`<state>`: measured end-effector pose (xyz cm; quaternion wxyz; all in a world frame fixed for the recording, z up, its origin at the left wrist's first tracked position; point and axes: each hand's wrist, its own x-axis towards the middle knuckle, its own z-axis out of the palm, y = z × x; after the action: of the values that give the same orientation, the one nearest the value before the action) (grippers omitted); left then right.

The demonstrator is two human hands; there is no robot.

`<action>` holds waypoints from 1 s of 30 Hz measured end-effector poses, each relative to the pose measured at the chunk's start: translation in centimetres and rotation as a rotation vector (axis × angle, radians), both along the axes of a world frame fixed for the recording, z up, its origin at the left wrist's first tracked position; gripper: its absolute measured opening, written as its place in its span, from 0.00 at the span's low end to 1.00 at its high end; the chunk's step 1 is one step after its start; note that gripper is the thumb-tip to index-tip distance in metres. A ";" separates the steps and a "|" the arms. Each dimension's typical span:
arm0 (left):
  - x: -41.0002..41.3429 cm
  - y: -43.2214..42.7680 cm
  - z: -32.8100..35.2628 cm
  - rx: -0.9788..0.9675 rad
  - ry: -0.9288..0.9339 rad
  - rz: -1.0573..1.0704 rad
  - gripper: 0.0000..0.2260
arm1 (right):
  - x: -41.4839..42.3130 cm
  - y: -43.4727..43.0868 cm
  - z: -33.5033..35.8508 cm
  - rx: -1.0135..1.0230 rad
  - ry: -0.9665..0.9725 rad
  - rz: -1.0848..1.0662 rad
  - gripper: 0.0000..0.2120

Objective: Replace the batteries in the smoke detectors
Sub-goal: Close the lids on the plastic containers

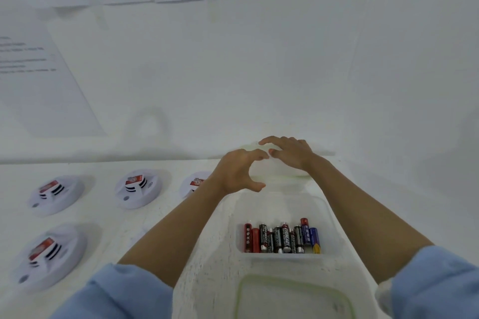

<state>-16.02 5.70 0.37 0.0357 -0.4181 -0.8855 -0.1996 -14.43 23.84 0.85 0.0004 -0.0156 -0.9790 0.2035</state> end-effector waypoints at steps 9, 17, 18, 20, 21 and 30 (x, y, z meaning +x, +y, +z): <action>0.0 0.1 1.4 -0.018 -0.135 0.033 0.30 | 0.4 0.2 0.1 0.014 0.002 0.033 0.17; 1.4 -0.2 2.5 -0.104 -0.091 0.168 0.24 | 2.7 -0.3 2.8 -0.014 0.028 0.000 0.17; 1.8 -0.3 2.6 -0.110 -0.078 0.183 0.24 | 3.3 -0.5 3.0 -0.023 0.030 0.002 0.17; 2.6 -0.6 2.7 -0.105 -0.066 0.197 0.24 | 4.7 -1.0 3.2 -0.041 0.025 0.000 0.16; 3.1 -0.8 2.9 -0.097 -0.064 0.198 0.24 | 5.4 -1.2 3.3 -0.050 0.018 -0.002 0.16; 8.5 -2.9 3.3 -0.052 -0.058 0.174 0.24 | 12.9 -3.1 2.8 -0.063 -0.008 -0.024 0.17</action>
<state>-7.55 2.79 3.70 0.0165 -0.3342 -0.9240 -0.1849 -1.52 20.69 3.64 -0.0016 -0.0282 -0.9717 0.2344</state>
